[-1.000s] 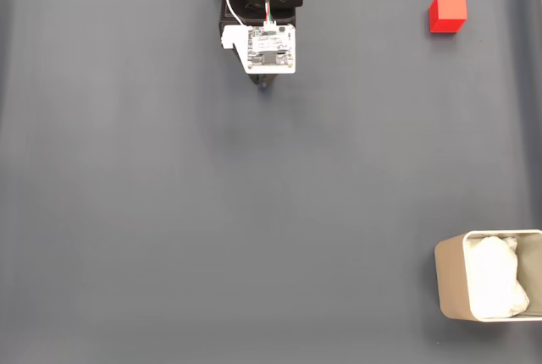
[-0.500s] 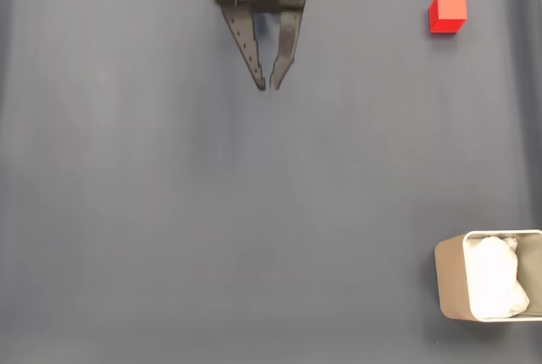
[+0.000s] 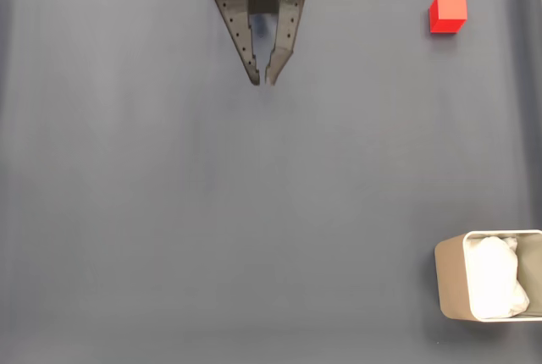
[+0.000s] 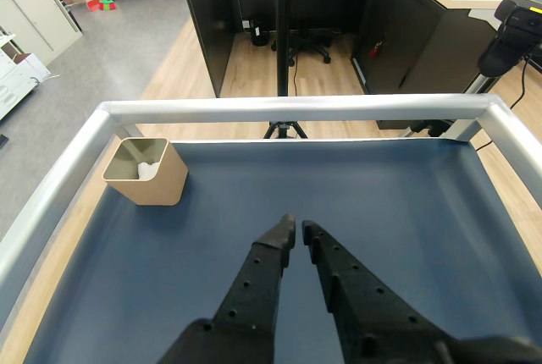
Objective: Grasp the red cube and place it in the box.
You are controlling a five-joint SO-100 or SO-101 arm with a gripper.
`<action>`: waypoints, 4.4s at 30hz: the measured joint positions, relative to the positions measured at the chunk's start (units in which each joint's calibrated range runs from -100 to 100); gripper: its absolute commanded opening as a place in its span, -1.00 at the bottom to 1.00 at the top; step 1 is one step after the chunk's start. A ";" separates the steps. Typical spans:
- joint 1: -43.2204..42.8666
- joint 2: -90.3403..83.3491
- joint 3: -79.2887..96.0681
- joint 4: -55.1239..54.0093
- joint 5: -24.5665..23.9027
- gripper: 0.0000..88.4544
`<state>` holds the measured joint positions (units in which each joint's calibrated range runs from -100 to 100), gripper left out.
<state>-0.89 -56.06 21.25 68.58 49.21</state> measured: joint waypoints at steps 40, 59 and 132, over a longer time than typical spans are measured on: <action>-14.24 2.95 7.50 -5.41 2.30 -1.00; -27.23 -3.56 15.64 -5.41 3.32 -1.00; -62.02 -5.38 31.65 -8.83 4.79 -0.79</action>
<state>-62.91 -61.44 52.89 59.75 53.99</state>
